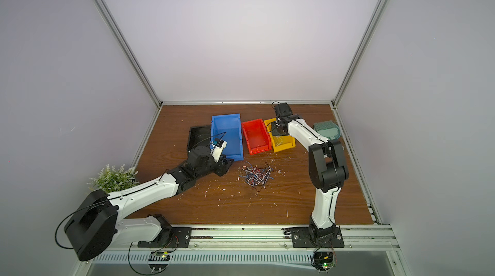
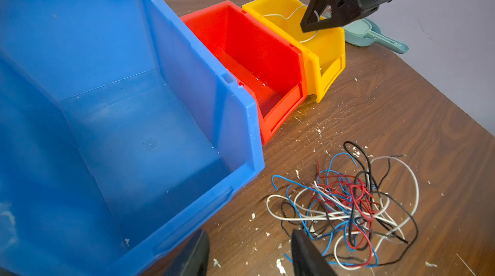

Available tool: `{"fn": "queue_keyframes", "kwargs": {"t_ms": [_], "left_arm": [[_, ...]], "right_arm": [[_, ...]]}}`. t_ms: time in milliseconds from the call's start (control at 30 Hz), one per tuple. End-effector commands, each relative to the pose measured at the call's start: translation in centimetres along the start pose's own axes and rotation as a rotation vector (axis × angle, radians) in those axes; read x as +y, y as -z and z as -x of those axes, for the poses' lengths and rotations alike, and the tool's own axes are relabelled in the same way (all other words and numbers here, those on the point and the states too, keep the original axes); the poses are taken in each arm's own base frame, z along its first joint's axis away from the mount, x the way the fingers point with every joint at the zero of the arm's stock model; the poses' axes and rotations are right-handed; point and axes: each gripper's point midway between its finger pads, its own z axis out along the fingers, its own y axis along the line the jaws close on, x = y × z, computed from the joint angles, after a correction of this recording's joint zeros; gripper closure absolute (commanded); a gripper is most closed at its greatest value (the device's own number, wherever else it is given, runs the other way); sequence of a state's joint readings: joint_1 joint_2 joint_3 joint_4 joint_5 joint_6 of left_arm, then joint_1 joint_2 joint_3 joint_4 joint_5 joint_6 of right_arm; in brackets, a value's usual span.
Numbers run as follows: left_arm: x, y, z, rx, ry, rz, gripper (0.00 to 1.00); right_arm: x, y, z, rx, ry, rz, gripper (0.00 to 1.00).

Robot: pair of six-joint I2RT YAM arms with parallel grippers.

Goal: Untangle and sort cables by color
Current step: Adjust the cable in the bin.

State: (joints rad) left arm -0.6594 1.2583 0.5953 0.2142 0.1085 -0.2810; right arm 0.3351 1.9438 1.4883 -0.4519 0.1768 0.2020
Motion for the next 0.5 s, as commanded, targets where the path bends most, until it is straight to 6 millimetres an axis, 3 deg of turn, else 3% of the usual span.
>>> {"fn": "queue_keyframes", "kwargs": {"t_ms": [0,133,233,467], "left_arm": [[-0.2,0.0,0.1,-0.010,-0.002,-0.008,0.46],[-0.3,0.0,0.2,-0.015,-0.002,-0.010,0.46],[-0.3,0.0,0.1,-0.014,-0.002,-0.009,0.46],[-0.2,-0.1,0.1,-0.011,-0.001,-0.010,0.46]], "right_arm": [[0.4,-1.2,-0.2,0.016,-0.006,-0.015,0.79],[0.1,-1.8,-0.5,0.014,-0.002,-0.036,0.77],[-0.1,-1.8,-0.6,0.030,0.006,-0.052,0.69],[-1.2,0.9,0.6,-0.006,0.011,-0.094,0.54]]}}
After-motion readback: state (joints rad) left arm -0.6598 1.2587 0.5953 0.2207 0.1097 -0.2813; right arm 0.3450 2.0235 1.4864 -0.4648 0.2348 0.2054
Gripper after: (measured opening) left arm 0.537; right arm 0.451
